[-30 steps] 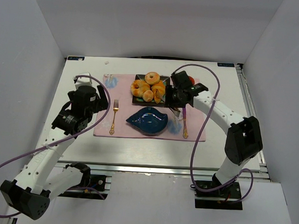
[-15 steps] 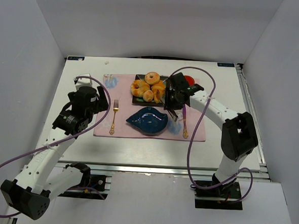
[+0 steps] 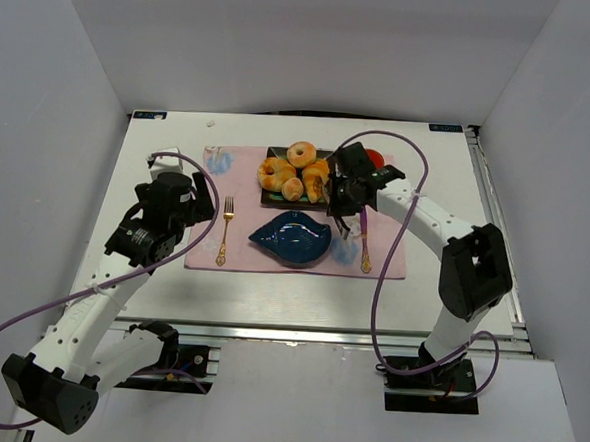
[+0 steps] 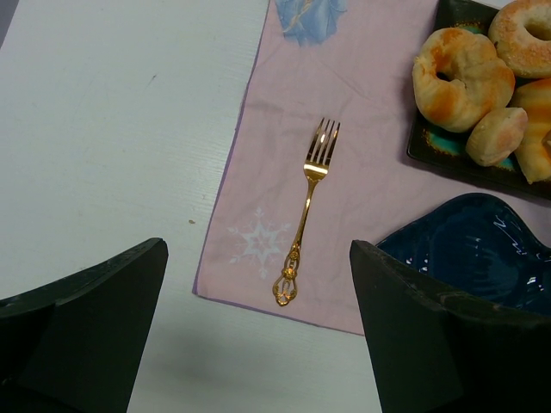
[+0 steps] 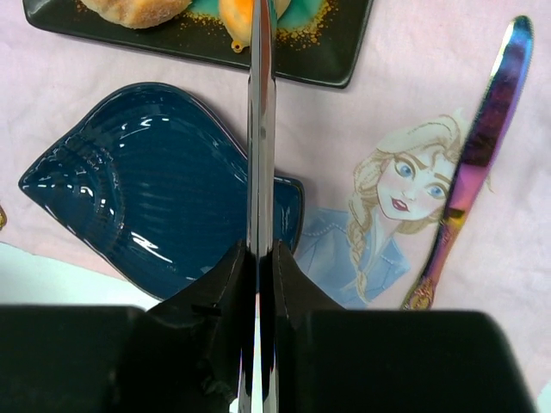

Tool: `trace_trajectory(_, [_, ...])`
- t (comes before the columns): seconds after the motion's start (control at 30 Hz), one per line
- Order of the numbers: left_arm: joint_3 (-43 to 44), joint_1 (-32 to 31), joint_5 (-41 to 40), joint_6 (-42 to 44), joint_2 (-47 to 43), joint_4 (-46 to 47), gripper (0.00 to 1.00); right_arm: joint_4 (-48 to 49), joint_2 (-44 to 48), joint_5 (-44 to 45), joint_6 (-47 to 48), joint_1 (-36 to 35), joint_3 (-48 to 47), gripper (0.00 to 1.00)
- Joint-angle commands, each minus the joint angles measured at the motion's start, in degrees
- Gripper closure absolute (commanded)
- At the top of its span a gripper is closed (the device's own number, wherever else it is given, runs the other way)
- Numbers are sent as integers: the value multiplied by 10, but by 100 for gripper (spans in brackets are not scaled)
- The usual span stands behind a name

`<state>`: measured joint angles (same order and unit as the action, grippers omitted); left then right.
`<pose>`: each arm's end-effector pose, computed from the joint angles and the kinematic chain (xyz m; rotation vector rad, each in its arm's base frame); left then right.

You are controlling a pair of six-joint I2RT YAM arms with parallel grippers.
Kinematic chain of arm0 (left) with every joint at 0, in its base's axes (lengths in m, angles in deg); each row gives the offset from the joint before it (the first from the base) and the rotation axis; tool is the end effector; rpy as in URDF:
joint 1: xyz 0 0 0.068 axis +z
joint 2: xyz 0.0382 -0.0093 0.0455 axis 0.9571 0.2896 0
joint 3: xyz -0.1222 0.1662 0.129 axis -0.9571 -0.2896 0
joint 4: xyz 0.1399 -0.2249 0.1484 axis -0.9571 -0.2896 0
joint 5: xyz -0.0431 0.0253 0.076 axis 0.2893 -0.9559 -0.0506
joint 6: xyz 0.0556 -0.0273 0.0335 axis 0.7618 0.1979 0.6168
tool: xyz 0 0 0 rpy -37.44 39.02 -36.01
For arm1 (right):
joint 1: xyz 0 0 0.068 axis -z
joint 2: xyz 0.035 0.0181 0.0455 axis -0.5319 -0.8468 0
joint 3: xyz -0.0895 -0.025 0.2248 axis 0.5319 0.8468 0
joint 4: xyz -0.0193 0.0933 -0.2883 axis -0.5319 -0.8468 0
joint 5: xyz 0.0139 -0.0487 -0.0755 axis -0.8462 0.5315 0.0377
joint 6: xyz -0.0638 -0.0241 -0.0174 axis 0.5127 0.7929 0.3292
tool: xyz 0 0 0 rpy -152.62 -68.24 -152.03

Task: Place the bread

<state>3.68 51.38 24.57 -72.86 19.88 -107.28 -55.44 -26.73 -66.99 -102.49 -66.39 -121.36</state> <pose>0.2594 -0.0754 0.2978 -0.2890 2.1069 0.0630 0.3634 0.2430 0.1949 -0.1721 2.5212 0.3471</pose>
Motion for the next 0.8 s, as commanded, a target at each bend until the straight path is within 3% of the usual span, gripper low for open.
trace_trajectory(0.0, [-2, -1, -5, 0, -13, 1, 2, -4, 51, 15, -6, -2, -37, 90])
trace_trajectory(0.23, [0, 0, 0, -3, -17, -1, 2, -73, 56, 25, -3, -2, -75, 87])
trace_trajectory(0.77, [2, -1, 6, -13, -26, -6, 2, -91, 163, -9, -1, -5, 10, 86])
